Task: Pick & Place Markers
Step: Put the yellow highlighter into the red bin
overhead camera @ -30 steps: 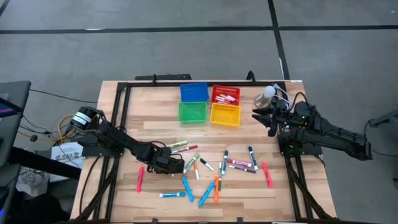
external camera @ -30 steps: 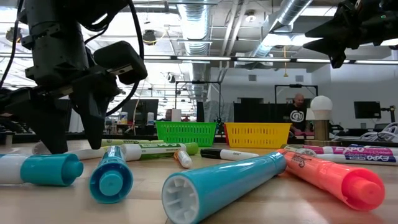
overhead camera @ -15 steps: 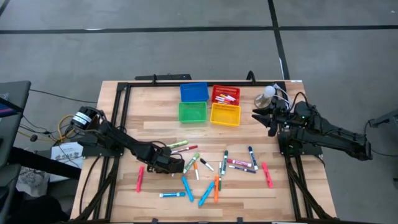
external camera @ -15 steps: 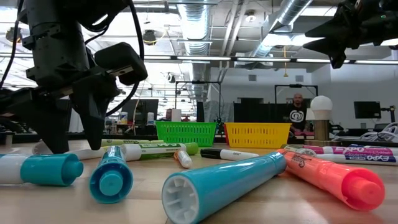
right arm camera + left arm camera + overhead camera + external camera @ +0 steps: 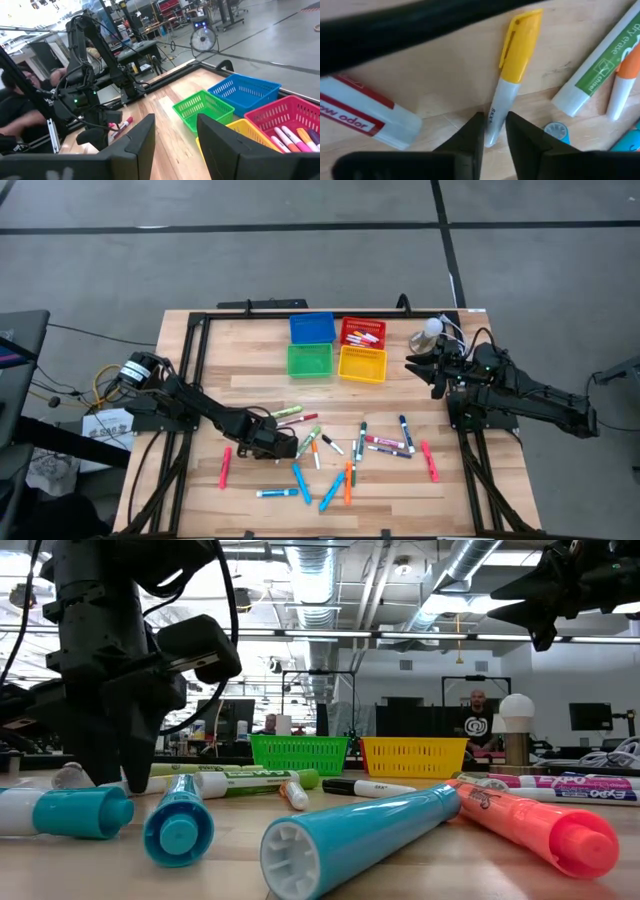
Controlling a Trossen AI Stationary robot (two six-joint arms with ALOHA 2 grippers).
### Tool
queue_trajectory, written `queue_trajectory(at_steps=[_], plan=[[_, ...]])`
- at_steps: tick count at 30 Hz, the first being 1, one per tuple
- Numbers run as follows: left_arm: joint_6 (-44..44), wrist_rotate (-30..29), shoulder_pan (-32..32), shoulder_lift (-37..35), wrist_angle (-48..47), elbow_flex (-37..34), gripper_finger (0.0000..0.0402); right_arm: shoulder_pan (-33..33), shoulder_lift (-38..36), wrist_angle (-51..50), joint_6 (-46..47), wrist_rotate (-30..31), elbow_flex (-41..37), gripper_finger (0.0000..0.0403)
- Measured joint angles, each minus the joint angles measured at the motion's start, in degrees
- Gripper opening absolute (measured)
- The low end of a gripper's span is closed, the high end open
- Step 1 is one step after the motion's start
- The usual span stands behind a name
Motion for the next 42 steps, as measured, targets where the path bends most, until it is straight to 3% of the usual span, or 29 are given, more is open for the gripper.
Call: queue_trajectory(at_steps=[5, 15, 25, 28, 33, 42], plan=[[0.4, -0.5, 0.0, 0.0, -0.2, 0.0, 0.0028, 0.0, 0.0, 0.0, 0.0, 0.0, 0.0, 0.0133], [1.4, -1.5, 0.0, -0.6, -0.6, -0.1, 0.0050, 0.0, 0.0, 0.0, 0.5, 0.0, 0.0, 0.0132], [6.1, -11.6, -0.1, -10.4, -1.4, -0.5, 0.0041, 0.5, 0.0, 0.3, 5.1, -0.9, 0.0, 0.0132], [7.2, -14.3, 0.0, -13.4, -1.0, -0.5, 0.0045, 1.6, 1.3, 4.3, 7.8, -2.0, 0.0, 0.0132], [10.3, -19.1, 1.1, -17.1, 3.9, -0.5, 0.0042, 4.9, 7.0, 15.9, 10.9, -7.8, 0.0, 0.0132], [22.1, -22.0, 6.0, -18.2, 24.4, -0.3, 0.0042, 11.5, 27.8, 34.6, 14.1, -7.9, 0.0, 0.0160]])
